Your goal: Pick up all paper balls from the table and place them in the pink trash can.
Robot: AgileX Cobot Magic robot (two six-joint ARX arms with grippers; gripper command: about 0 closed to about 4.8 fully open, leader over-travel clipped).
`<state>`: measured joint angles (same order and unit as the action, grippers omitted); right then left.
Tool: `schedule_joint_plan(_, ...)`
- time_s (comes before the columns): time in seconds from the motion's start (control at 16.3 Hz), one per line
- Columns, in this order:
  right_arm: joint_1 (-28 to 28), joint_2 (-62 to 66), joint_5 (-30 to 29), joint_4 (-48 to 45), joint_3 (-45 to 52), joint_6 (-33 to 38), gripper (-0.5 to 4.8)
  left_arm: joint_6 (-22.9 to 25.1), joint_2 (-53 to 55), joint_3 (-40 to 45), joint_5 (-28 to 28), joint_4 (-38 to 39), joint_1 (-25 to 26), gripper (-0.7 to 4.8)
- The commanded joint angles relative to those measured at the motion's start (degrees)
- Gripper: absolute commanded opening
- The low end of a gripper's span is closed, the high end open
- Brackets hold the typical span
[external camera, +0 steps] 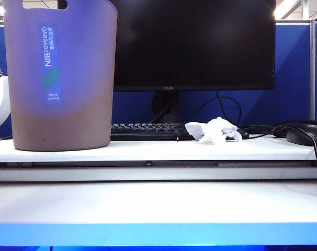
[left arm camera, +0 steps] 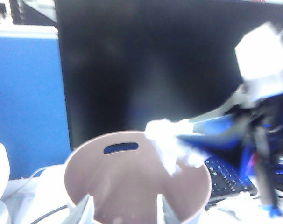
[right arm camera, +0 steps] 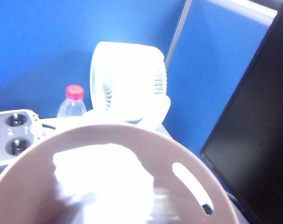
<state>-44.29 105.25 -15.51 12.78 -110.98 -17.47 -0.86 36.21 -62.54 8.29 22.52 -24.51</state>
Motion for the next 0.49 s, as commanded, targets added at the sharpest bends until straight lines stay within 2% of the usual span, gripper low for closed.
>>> schedule_joint_plan(0.06, -0.09, -1.20, 3.52, -1.14, -0.61, 0.98, 4.79, 0.42, -0.37, -0.24, -6.19, 1.38, 0.04, 1.84)
schedule_joint_plan(0.18, 0.13, -4.52, 14.40, 7.52, -1.49, -3.69, 4.79, -1.33, 0.74, -0.24, -22.64, -0.87, 0.04, 1.84)
schedule_joint_plan(0.24, 0.61, -6.75, 22.18, 13.49, -1.53, -7.65, 4.79, -2.23, 1.97, -0.24, -28.09, -2.21, 0.04, 1.84)
schedule_joint_plan(0.31, 1.64, -8.26, 27.17, 19.52, -1.53, -9.25, 4.79, -2.69, 3.87, -0.24, -33.31, -3.50, 0.04, 1.84)
schedule_joint_plan(0.37, 3.91, -9.46, 29.68, 26.69, -1.51, -7.78, 4.79, -3.91, 6.69, -0.24, -38.75, -4.90, 0.00, 1.84)
schedule_joint_plan(0.43, 6.71, -9.73, 29.31, 33.94, -1.49, -4.02, 4.79, -4.87, 9.53, -0.22, -41.77, -5.90, 0.00, 1.84)
schedule_joint_plan(0.49, 9.90, -9.44, 27.06, 38.95, -0.76, -0.61, 4.79, -5.84, 11.91, -0.24, -42.25, -6.21, 0.00, 1.84)
